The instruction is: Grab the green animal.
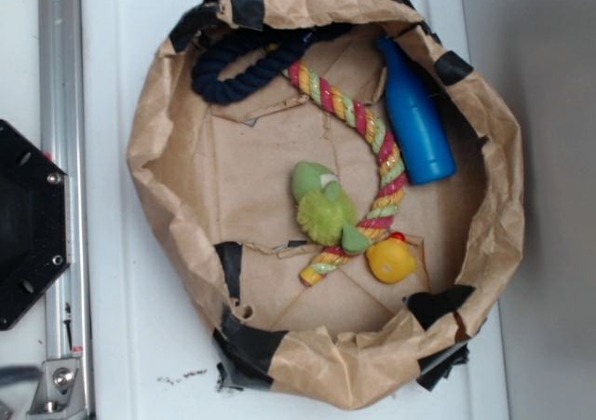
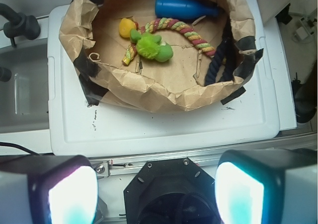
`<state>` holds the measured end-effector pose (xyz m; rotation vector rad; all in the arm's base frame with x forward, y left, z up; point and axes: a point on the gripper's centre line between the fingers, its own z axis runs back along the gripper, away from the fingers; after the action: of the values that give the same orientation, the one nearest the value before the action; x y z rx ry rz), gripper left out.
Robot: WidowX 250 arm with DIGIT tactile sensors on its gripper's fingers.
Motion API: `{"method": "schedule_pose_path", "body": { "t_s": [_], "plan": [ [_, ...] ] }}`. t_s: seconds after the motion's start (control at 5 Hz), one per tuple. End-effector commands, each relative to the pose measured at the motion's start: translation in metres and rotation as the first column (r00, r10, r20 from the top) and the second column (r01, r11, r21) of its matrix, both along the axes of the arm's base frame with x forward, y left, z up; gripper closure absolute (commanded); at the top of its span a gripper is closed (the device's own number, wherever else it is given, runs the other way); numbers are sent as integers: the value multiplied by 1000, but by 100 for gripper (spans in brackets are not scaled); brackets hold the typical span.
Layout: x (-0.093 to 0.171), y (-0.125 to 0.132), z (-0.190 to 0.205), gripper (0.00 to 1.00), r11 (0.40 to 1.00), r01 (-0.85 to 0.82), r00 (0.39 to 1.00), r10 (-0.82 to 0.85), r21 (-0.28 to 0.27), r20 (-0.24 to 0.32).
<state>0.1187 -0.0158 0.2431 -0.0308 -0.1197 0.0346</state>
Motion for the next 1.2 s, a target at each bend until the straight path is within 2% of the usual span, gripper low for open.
{"method": "schedule_pose_path", "body": {
  "t_s": [0.0, 0.2, 0.4, 0.6, 0.8, 1.0],
  "plan": [
    [0, 0, 0, 0, 1000, 0, 1000, 0, 0, 0],
    [28, 32, -34, 0, 966, -103, 955, 163, 238, -247],
    [84, 57, -60, 0, 986, 137, 961, -111, 90, -253],
    [129, 52, -81, 0, 940, 340, 940, -341, -22, -10],
    [154, 27, -114, 0, 824, 565, 823, -562, -28, 83],
    [159, -10, -154, 0, 659, 752, 659, -747, -33, 88]
  ]
}}
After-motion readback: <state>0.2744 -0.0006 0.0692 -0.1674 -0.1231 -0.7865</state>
